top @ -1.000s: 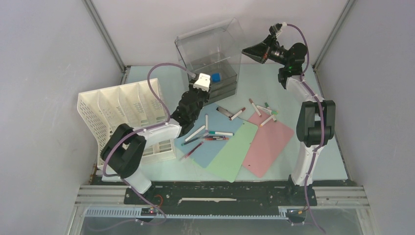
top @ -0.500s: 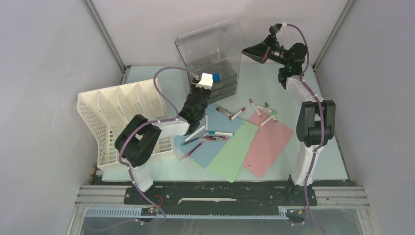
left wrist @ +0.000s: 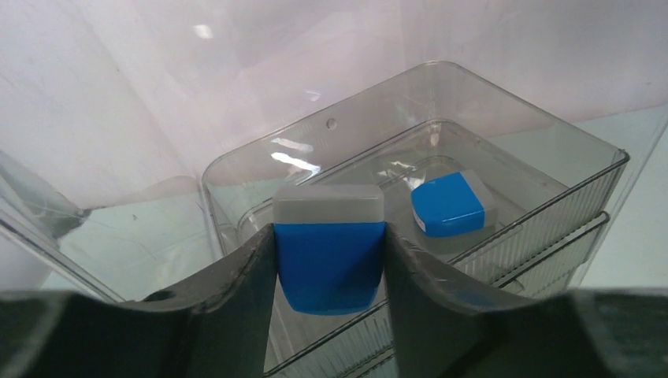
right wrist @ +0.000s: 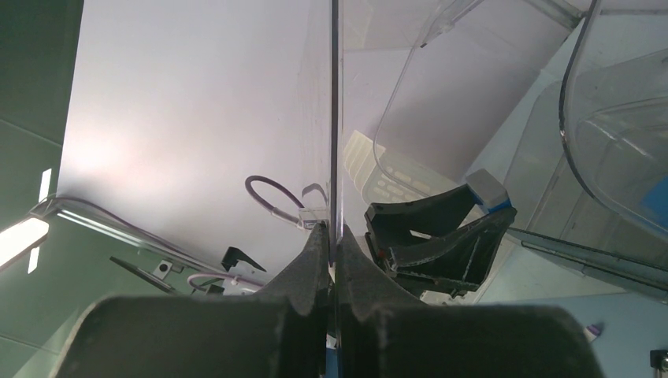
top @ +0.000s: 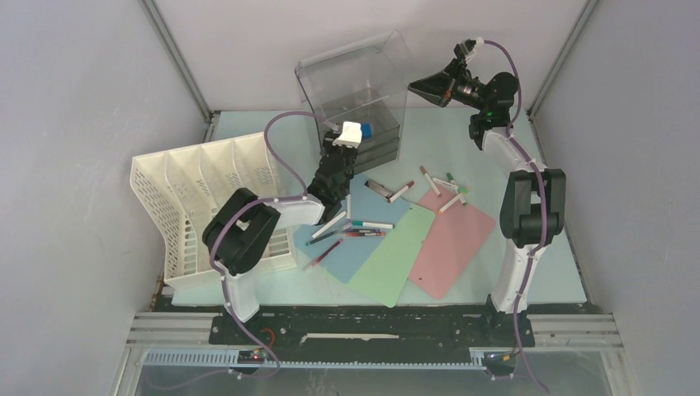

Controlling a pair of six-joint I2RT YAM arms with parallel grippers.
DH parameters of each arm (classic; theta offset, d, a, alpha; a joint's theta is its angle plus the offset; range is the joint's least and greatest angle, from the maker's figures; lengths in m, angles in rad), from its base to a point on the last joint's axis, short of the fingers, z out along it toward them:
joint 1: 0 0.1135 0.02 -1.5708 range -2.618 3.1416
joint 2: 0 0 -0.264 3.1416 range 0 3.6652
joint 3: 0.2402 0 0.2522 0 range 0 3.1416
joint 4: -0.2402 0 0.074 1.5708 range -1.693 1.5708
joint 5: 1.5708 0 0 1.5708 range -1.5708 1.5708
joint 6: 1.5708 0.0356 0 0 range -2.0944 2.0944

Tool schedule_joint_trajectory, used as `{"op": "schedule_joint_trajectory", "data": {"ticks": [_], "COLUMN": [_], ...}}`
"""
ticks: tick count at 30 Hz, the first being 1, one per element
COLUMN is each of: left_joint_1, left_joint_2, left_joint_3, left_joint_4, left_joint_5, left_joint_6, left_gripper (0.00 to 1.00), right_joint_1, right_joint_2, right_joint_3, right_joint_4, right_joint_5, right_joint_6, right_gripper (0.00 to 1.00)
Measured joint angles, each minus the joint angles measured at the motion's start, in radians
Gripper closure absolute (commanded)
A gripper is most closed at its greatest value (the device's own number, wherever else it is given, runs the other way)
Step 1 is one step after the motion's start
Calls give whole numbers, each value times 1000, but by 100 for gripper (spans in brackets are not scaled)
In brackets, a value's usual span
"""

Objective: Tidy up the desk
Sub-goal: Place the stationery in the storage box, then close the storage box at the center of the board.

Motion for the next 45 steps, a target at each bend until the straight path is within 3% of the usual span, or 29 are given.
{"op": "schedule_joint_trajectory", "data": {"ticks": [3,11,32,40,45], "left_joint_1": [0,-5,-51,-29,61], "left_joint_2": [0,-1,-297,-520,-635], "left_joint_3": [0,-8,-329,-430,-427], "left_joint_4": [5,21,-27,-115,-207], "left_joint_5": [-4,1,269,424,611], "left_joint_6": [4,0,-143,-331,-523], "left_gripper": [23,11,3,0,0], "right_joint_1": [0,0,0,0,0], "right_joint_2": [0,0,0,0,0], "right_joint_3": [0,0,0,-7,-11], "right_joint_4": [0,0,-1,5,14], "right_joint_5": [0,0,-1,-5,-6], "right_joint_6": [0,0,-7,-9,-8], "right_gripper": [98,98,98,94,92]}}
